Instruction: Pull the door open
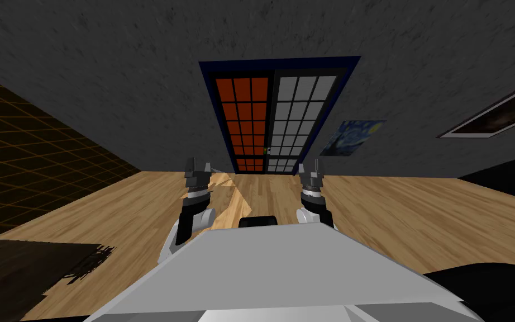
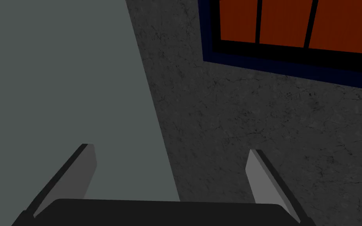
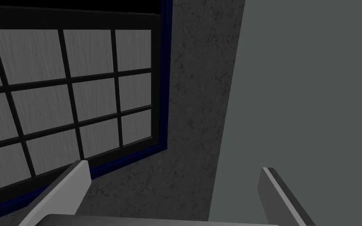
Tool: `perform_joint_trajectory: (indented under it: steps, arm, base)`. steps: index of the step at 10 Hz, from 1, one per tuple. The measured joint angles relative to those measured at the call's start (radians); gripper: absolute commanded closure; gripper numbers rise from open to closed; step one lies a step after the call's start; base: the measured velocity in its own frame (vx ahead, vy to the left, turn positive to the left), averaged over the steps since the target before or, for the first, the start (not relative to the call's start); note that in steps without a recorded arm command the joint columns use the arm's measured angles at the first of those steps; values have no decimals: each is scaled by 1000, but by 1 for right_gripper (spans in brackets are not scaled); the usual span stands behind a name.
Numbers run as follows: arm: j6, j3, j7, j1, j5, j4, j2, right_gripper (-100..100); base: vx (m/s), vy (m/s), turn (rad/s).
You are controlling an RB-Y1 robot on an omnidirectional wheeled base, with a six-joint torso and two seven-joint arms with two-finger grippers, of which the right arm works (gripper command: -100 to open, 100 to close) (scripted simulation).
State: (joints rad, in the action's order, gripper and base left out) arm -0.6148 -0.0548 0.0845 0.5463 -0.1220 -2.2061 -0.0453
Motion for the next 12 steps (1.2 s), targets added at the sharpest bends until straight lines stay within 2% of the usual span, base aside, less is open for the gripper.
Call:
perform_joint_trajectory:
  steps: [5,6,12]
  arm:
    - [-15,24,-78,-18,-38,84,-15,-100]
    - [-17,33,-97,-32,-48,111,-18,-100]
    - [-44,76,-223,-63,-110,249,-42,-100]
  base:
    - [77,-19,150]
    - [80,-22,141]
    - [79,-30,174]
